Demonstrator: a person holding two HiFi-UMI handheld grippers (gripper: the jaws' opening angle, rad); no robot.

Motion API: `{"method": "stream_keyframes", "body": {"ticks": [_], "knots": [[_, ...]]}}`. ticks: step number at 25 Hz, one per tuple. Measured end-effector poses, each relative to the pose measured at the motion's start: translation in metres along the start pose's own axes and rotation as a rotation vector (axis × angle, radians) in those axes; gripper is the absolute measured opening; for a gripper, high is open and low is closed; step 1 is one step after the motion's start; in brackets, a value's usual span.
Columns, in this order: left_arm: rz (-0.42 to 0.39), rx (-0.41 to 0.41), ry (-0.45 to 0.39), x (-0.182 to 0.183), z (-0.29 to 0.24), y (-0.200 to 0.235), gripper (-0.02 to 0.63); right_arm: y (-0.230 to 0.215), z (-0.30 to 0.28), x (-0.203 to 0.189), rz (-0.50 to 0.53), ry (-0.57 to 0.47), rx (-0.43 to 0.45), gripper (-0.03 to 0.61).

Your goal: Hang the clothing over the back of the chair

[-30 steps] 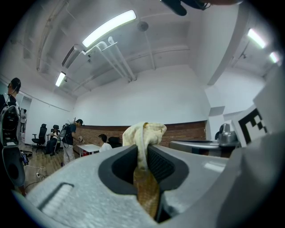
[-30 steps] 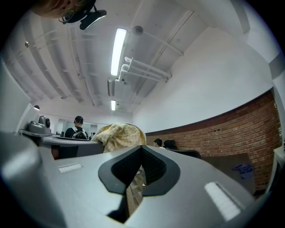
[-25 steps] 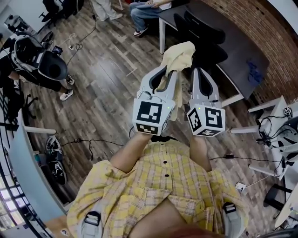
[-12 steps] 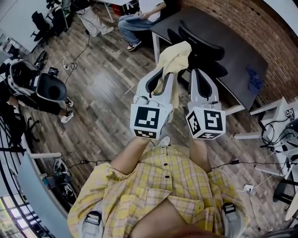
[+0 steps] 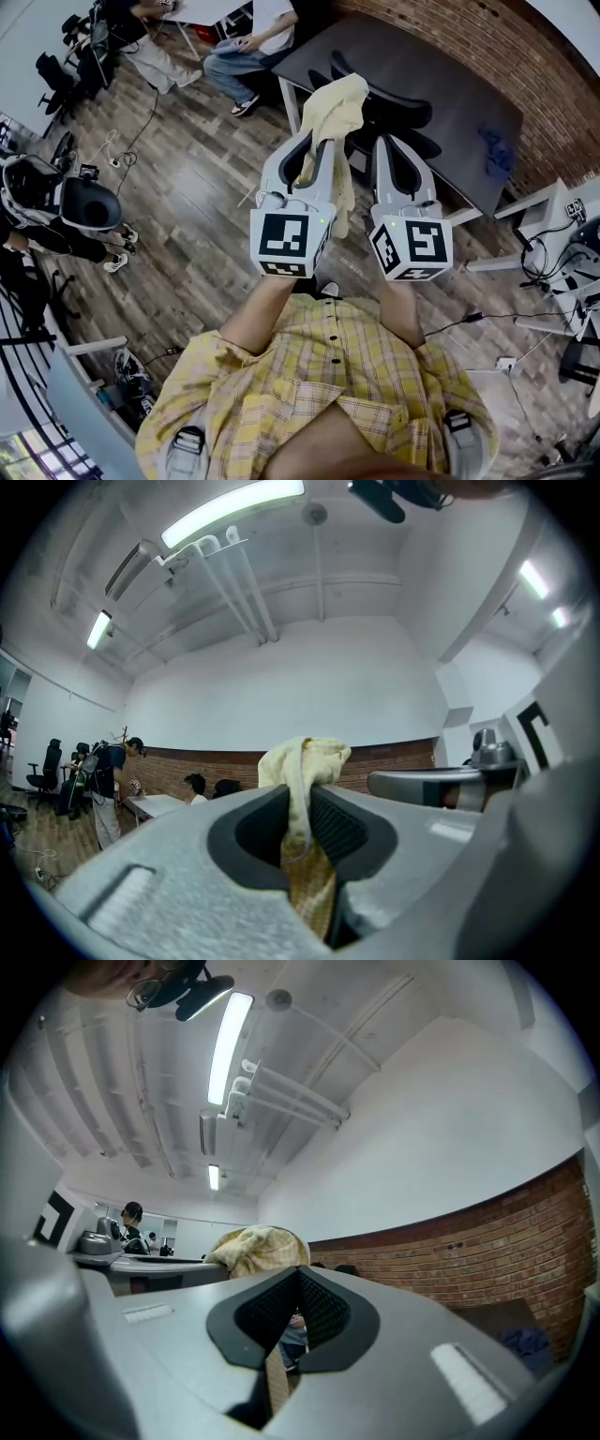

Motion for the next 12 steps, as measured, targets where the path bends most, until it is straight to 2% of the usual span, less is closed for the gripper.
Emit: {"method": "stream_keyframes", "body": {"ticks": [12], "knots": [[0.007,-0.09,-0.032,0.004,-0.061,0.015,0.066,-0.027,-0.046,0.0,0.035,-0.002,-0.082,-0.003]]}}
Point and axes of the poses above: the fingertips, and each gripper's own axes: z backward along the fingers, y to its left, x out of its top, the point moved 8 cm from there along z, backward along the fingers, and after that the axes turned 7 degrees about -y, right-handed, at the moved point
